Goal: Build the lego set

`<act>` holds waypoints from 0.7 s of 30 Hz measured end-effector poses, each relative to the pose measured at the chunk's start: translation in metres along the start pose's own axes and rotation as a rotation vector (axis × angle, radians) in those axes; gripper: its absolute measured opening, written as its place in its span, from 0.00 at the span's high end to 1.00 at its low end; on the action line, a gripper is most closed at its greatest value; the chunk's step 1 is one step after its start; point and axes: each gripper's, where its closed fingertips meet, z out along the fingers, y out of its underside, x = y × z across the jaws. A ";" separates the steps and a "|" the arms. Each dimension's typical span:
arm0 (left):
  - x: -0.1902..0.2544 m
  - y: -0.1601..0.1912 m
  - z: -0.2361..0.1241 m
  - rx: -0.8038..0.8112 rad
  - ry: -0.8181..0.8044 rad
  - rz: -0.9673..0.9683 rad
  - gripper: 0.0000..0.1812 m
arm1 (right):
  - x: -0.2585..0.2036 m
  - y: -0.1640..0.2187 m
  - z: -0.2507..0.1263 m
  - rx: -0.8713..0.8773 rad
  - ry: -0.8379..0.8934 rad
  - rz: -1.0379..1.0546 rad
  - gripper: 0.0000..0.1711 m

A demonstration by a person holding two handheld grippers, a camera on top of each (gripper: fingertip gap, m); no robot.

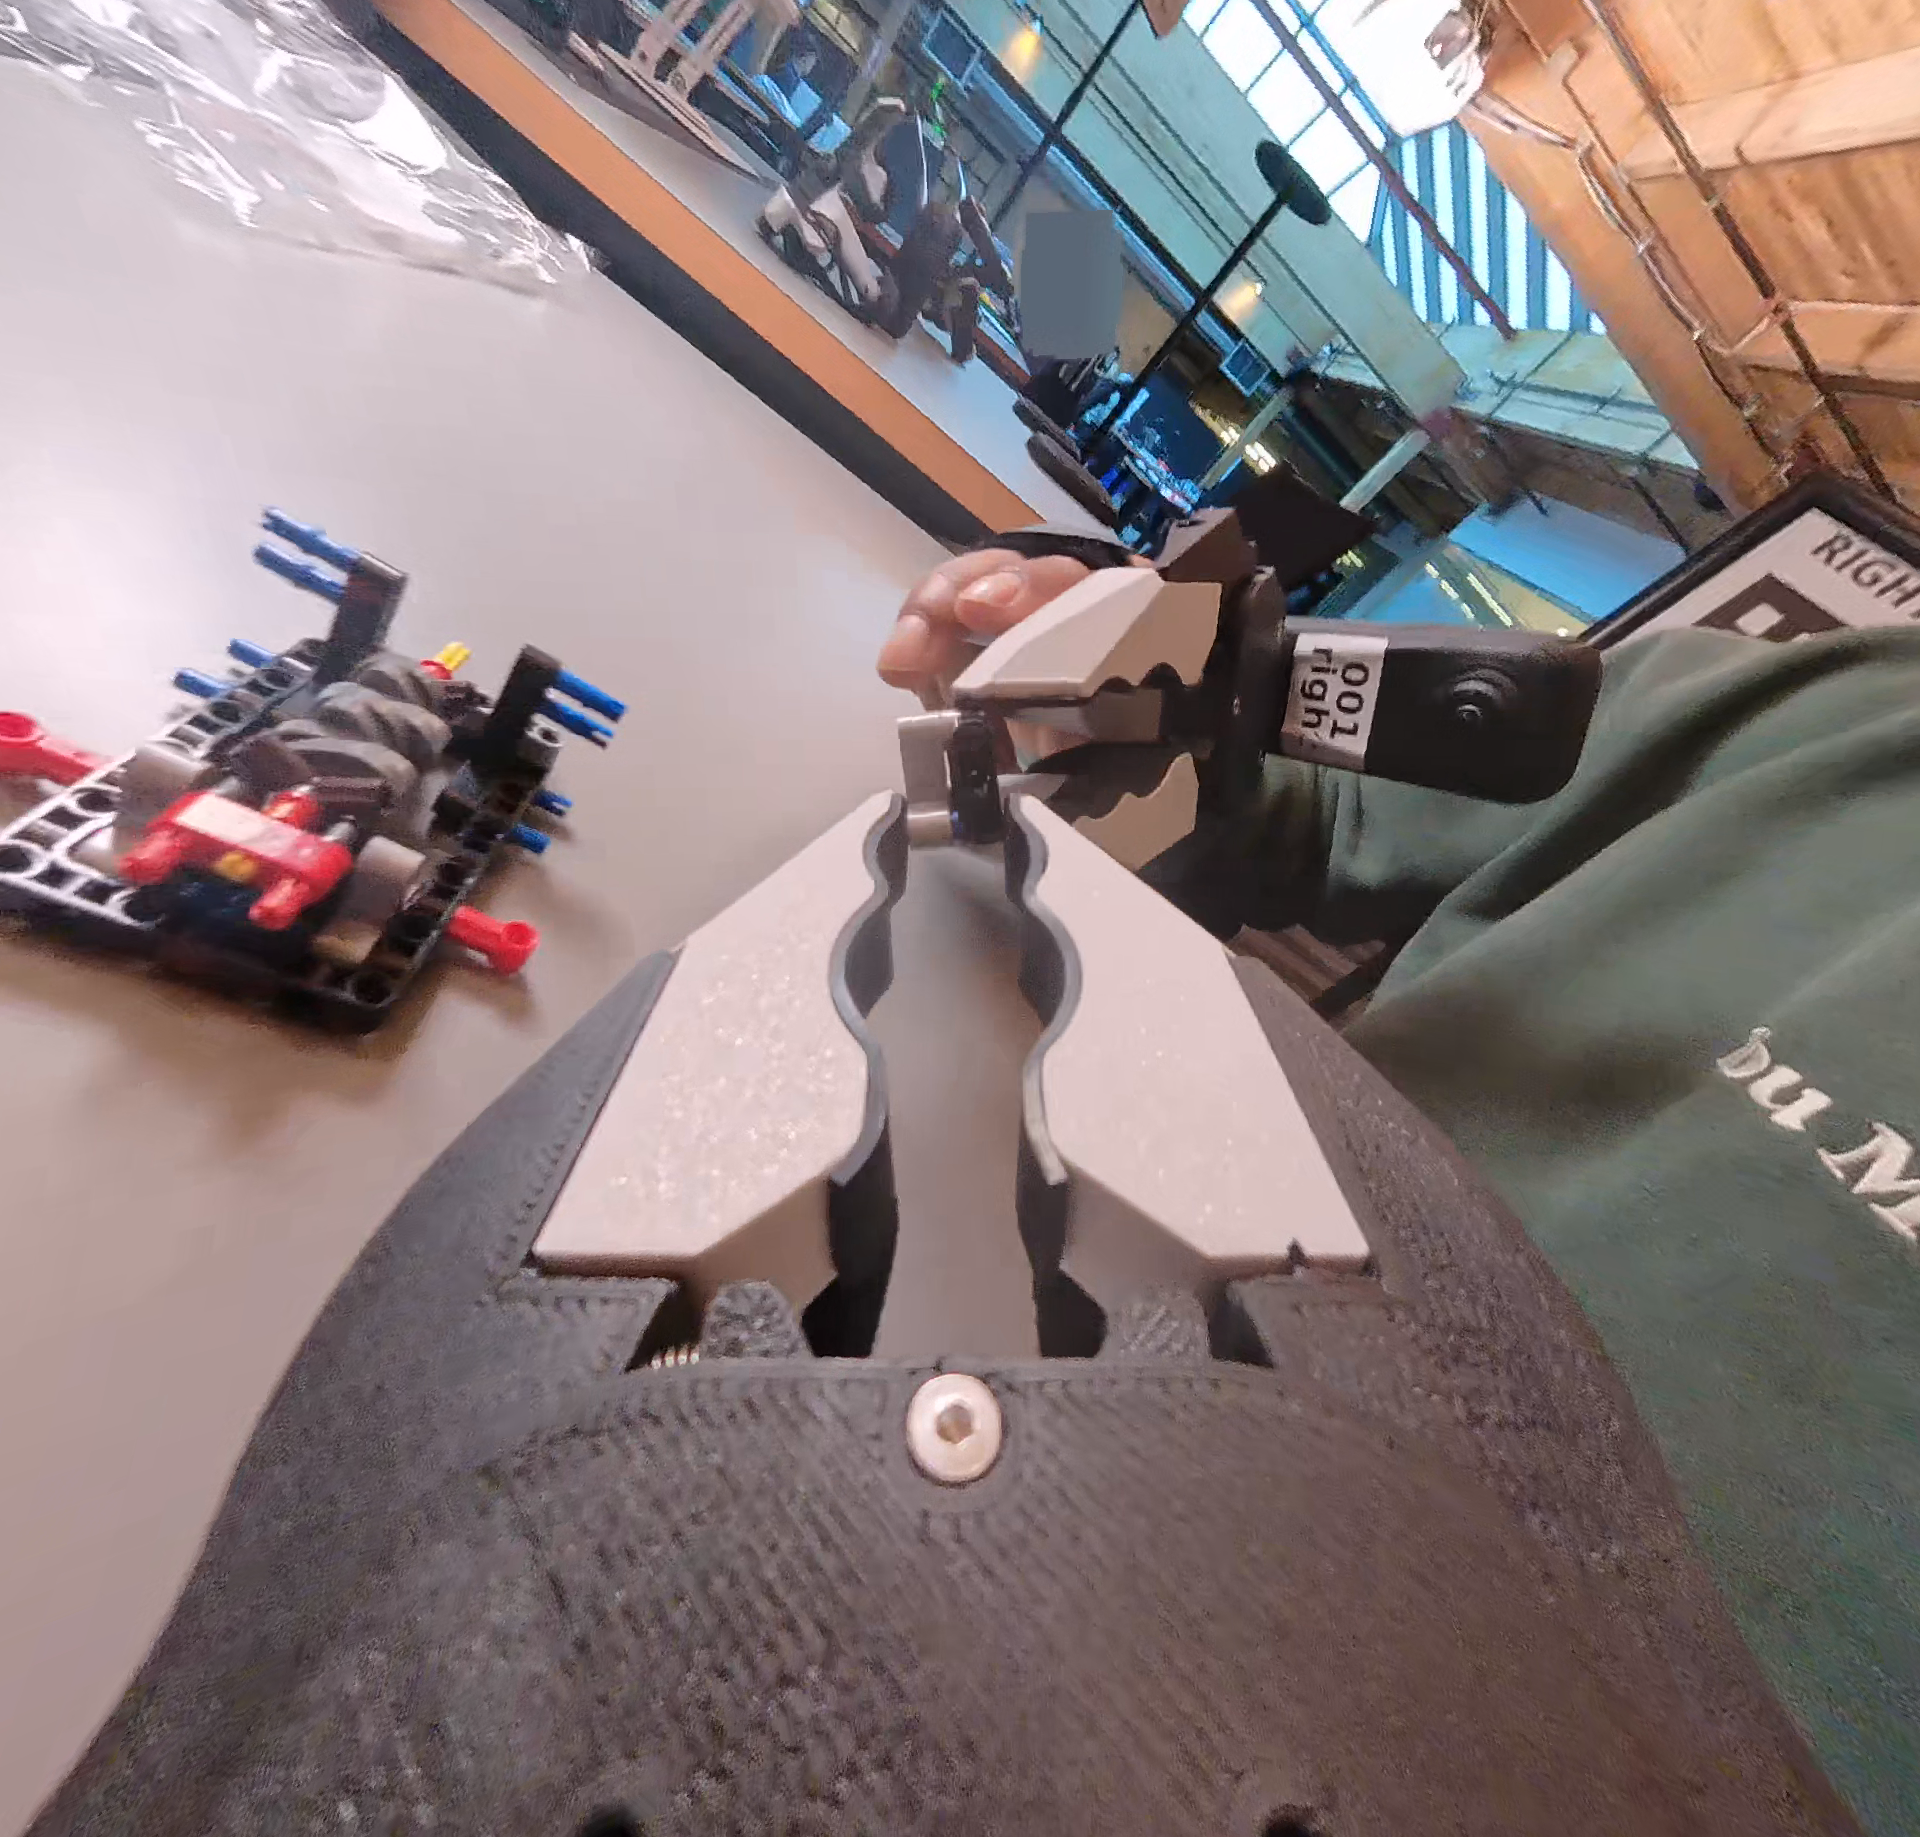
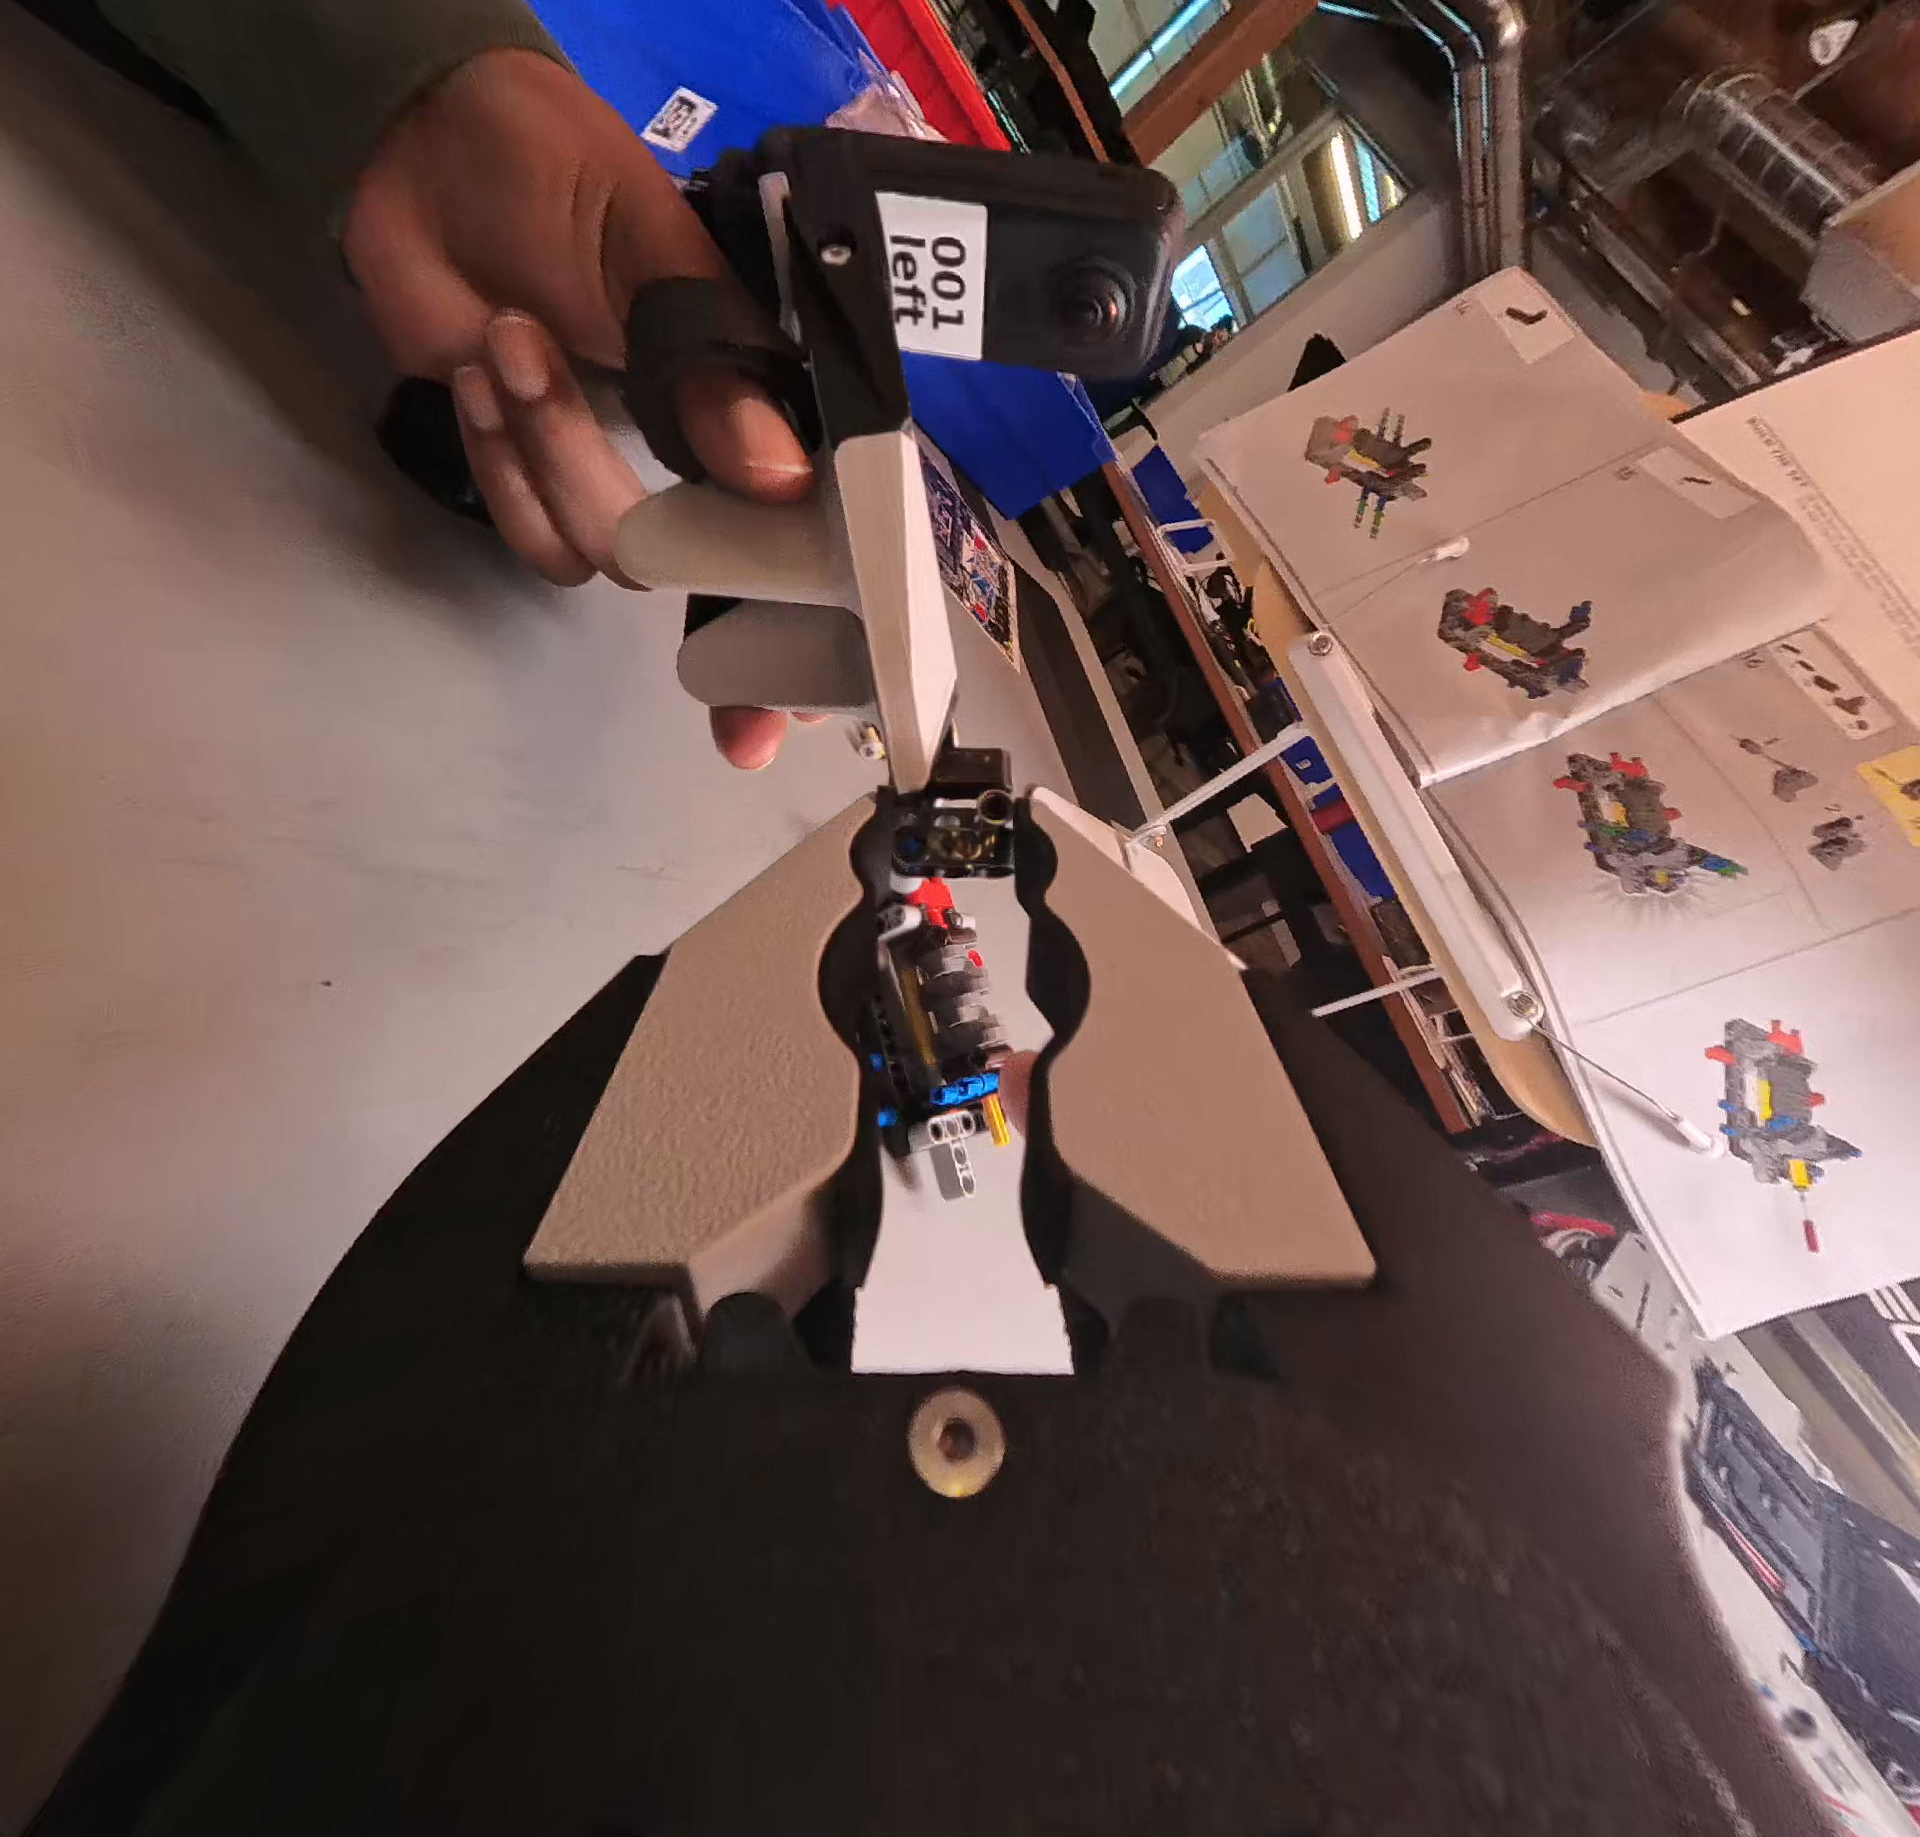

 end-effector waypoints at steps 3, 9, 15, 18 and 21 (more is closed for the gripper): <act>-0.001 -0.002 -0.002 0.010 0.013 -0.026 0.91 | 0.001 -0.001 0.002 0.006 -0.002 0.068 0.88; 0.002 -0.009 -0.008 0.022 0.022 0.088 0.91 | 0.006 -0.008 -0.004 0.103 -0.129 0.415 0.79; -0.013 -0.010 -0.010 -0.031 -0.185 0.379 0.91 | 0.012 0.001 -0.004 0.085 -0.285 0.925 0.80; -0.021 -0.015 -0.011 -0.071 -0.404 0.679 0.91 | 0.017 0.013 0.002 0.031 -0.251 1.121 0.80; -0.015 -0.016 -0.007 -0.085 -0.474 0.823 0.91 | 0.011 0.012 0.006 0.010 -0.257 1.160 0.79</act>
